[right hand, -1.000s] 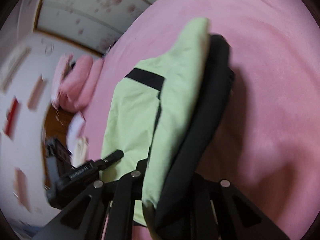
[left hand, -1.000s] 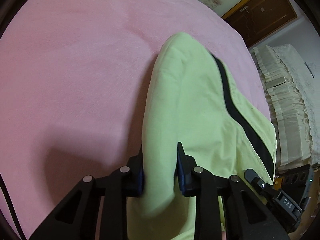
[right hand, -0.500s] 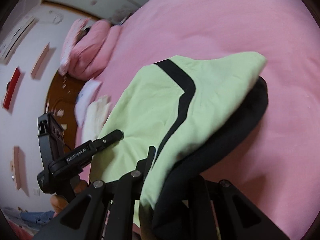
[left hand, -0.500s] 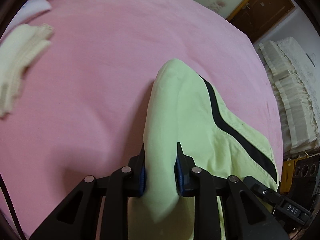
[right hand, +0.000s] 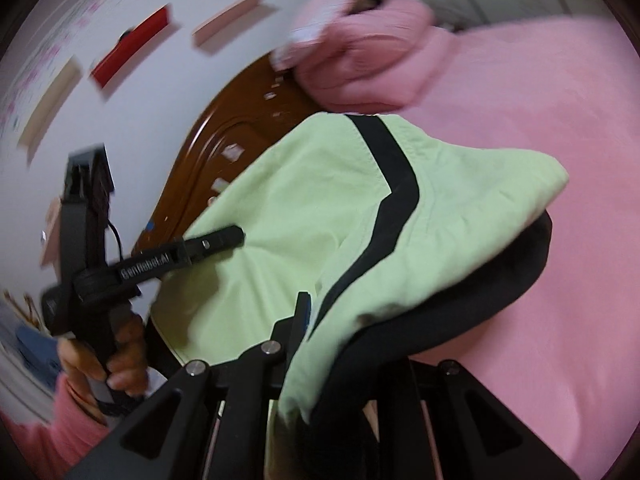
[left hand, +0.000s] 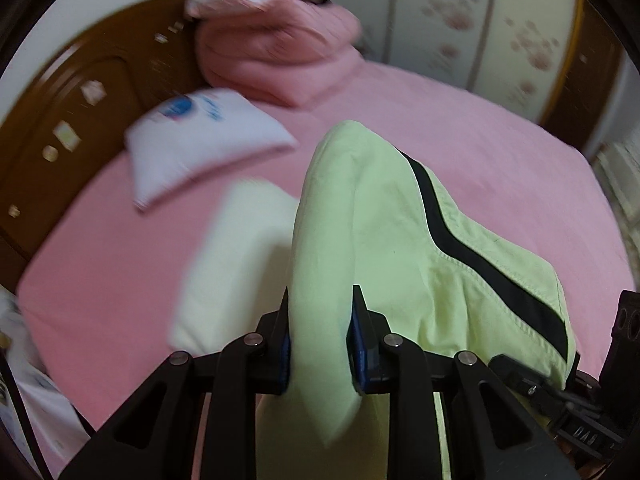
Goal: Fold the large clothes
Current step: 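Carry the bundle with the left tool toward the folded clothes stack by the pillow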
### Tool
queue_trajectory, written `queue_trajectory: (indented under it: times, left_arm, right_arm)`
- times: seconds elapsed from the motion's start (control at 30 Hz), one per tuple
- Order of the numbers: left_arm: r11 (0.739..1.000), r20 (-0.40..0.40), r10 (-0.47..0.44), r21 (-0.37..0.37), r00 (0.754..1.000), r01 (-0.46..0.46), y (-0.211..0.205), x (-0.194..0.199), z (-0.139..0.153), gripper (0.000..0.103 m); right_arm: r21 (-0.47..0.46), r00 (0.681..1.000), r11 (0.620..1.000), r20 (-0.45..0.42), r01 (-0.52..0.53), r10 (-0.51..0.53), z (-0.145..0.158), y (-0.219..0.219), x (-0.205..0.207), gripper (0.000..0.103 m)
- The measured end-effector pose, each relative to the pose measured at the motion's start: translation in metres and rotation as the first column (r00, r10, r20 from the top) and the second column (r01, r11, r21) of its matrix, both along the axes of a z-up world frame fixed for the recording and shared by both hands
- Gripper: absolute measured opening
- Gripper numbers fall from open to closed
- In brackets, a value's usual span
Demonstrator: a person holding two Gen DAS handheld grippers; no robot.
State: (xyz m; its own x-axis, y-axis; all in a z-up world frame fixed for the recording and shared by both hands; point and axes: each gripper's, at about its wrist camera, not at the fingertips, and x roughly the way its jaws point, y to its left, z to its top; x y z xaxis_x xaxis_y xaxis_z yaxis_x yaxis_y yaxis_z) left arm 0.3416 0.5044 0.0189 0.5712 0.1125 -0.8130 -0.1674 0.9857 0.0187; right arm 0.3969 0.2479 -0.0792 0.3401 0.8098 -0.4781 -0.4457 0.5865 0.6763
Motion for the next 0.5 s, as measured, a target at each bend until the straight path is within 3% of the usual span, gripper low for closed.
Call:
queue_trajectory:
  times: [0.13,0.23,0.3,0.33,0.37,0.4,0.5]
  left_arm:
    - [0.996,0.059,0.046,0.072,0.997,-0.05,0.065,0.026,-0.018,0.022]
    - [0.994,0.098,0.083,0.059,0.992,-0.089,0.109,0.048,-0.072,0.023]
    - [0.993,0.054,0.113,0.026,0.992,-0.114,0.133,0.065,-0.127,0.024]
    - [0.986,-0.021,0.154,0.075,0.988,-0.152,0.146,0.075,-0.158,0.032]
    - [0.98,-0.022,0.164,0.113,0.986,-0.161,0.133,0.077,-0.176,0.039]
    - [0.978,0.019,0.155,0.142,0.988,-0.156,0.133,0.076,-0.181,0.04]
    - [0.983,0.071,0.134,0.12,0.988,-0.142,0.135,0.074,-0.18,0.041]
  right_arm:
    - [-0.013,0.998,1.0,0.058,-0.004,0.004,-0.023,0.065,0.035,0.014]
    - [-0.157,0.987,0.987,0.157,-0.013,0.038,-0.068,0.118,0.058,0.015]
    - [-0.285,0.993,0.957,0.09,-0.048,0.076,-0.116,0.138,0.07,0.017]
    - [-0.344,0.997,0.938,0.058,-0.032,0.055,-0.136,0.14,0.074,0.026]
    - [-0.332,0.997,0.943,0.059,-0.018,0.04,-0.142,0.14,0.075,0.032]
    - [-0.266,0.998,0.964,0.051,-0.015,0.03,-0.146,0.131,0.074,0.033]
    - [-0.177,1.0,0.984,-0.006,0.003,-0.004,-0.151,0.111,0.071,0.036]
